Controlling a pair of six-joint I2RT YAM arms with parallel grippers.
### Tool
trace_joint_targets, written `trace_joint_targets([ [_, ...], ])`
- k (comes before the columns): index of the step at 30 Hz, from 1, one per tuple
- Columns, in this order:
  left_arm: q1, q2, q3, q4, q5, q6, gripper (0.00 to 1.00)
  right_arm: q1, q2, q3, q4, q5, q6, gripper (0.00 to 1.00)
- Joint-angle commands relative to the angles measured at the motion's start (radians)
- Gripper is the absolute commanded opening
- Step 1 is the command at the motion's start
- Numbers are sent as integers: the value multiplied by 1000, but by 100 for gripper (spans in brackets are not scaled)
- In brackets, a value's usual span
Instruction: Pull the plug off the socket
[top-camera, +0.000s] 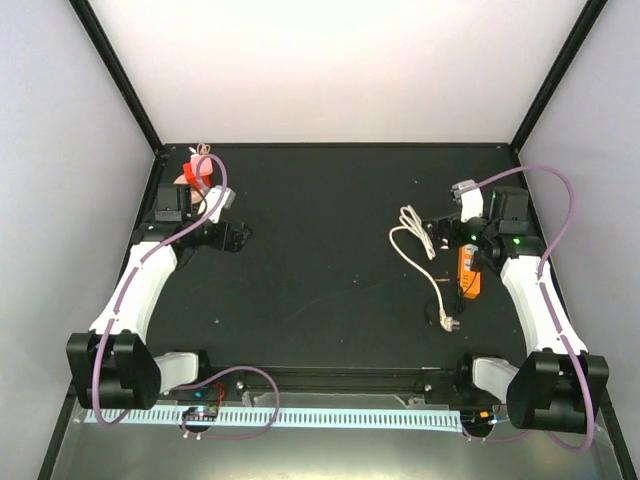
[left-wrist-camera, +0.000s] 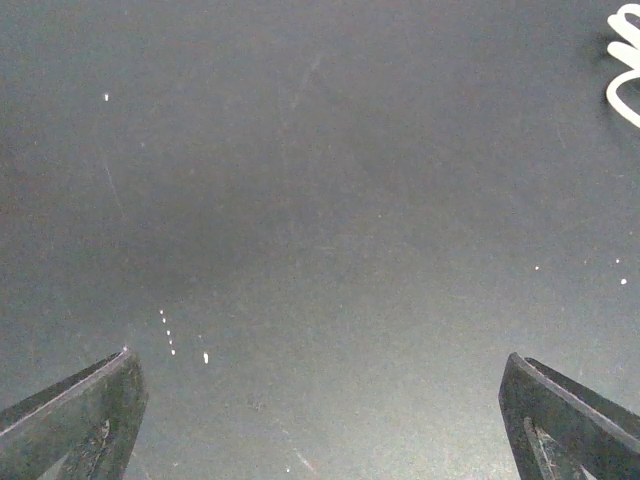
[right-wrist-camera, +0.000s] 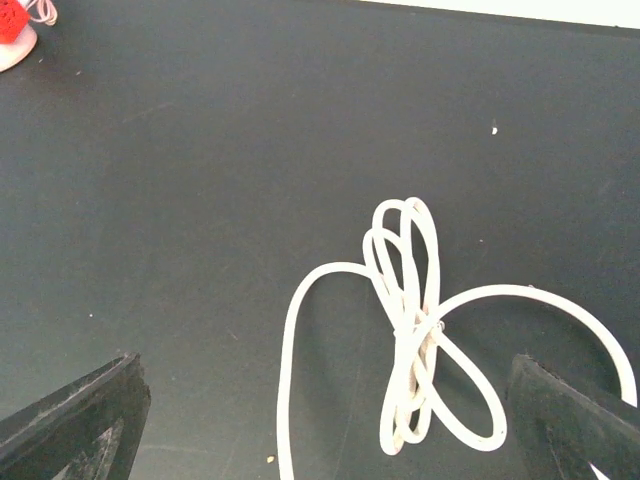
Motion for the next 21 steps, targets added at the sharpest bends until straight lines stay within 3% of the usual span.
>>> trace_joint_targets([
  [1, -21, -37, -6, 60, -24, -18, 99, 11, -25, 12, -26, -34, -58, 100],
  [9, -34, -83, 12, 57, -25, -24, 99, 14, 132, 190, -276, -74, -198, 99],
  [14, -37, -134, -25, 101, -36, -27, 99, 43, 211, 208, -334, -79, -251, 95],
  [21, -39, -176, -53, 114, -26, -31, 99, 145, 312, 189, -395, 37, -328, 86],
])
